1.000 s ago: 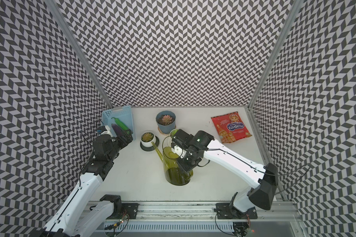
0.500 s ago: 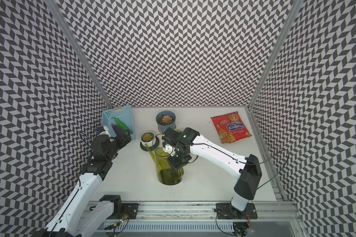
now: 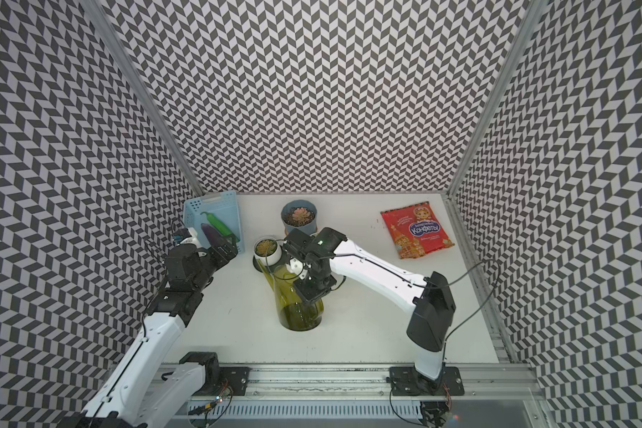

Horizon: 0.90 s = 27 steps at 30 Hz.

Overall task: Water the succulent around the soil edge
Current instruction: Water the soil of the potted plant with water.

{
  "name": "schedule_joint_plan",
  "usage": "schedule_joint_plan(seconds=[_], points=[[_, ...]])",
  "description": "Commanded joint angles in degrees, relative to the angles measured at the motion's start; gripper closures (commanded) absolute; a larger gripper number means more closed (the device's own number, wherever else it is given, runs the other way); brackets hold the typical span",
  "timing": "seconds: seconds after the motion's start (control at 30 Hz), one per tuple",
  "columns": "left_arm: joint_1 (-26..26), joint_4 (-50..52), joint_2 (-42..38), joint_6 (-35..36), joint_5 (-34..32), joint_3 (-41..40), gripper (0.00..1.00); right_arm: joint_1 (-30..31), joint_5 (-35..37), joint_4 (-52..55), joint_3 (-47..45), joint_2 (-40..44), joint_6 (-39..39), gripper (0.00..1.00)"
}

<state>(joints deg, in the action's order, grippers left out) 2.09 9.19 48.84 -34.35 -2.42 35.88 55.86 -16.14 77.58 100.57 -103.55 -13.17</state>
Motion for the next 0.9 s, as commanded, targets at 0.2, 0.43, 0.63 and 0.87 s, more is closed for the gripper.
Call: schedule_joint_plan(seconds=[0.2, 0.43, 0.63, 0.87], points=[[-0.2, -2.1, -0.5, 0.5, 1.5, -1.0, 0.00, -0.8, 0.7, -1.9, 1.8, 1.1, 0.2, 1.00], [-0.2, -2.4, -0.4, 0.3, 2.0, -1.1, 0.00, -1.7, 1.7, -2.0, -0.8, 2.1, 0.2, 1.00], [-0.2, -2.6, -0.3, 0.3, 2.2, -1.3, 0.00, -2.3, 2.2, -2.0, -1.8, 3.2, -0.3, 1.00], [-0.2, -2.7, 0.0, 0.2, 2.4, -1.2, 0.00, -3.5, 2.6, -1.9, -2.9, 5.4, -0.8, 1.00]])
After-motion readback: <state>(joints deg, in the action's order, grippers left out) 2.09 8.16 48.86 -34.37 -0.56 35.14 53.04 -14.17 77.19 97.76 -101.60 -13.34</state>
